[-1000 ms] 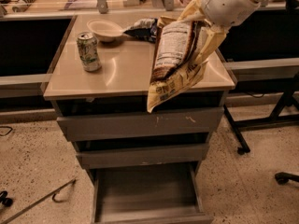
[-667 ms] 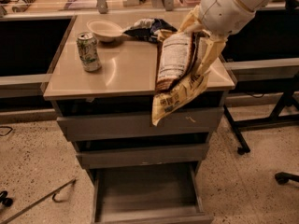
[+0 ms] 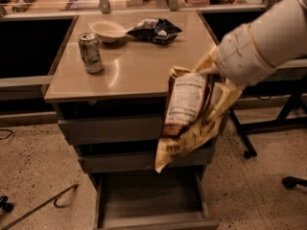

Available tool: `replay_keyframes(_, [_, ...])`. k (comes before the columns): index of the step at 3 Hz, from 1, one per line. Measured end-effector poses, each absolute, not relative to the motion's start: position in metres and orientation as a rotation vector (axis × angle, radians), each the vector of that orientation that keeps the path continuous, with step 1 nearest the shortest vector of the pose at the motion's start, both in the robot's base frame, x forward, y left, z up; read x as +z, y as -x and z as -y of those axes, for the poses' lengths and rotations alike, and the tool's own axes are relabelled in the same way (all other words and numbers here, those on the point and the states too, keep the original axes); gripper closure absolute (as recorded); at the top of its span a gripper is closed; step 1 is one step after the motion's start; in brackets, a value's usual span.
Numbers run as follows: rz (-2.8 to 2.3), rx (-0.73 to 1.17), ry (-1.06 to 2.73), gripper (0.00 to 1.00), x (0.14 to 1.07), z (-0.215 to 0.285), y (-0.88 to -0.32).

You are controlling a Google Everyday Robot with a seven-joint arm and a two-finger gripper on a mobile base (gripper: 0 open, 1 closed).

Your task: Place brown chip bag into bottom drawer

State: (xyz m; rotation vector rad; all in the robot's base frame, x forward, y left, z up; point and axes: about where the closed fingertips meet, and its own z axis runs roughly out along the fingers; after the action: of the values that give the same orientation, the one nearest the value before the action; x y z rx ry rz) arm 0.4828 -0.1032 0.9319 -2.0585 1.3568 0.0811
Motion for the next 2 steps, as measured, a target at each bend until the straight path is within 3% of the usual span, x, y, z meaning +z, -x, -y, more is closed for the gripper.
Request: replay_keyframes(2, [-1.534, 0.206, 2.094, 1.0, 0.748, 0.135, -0.443])
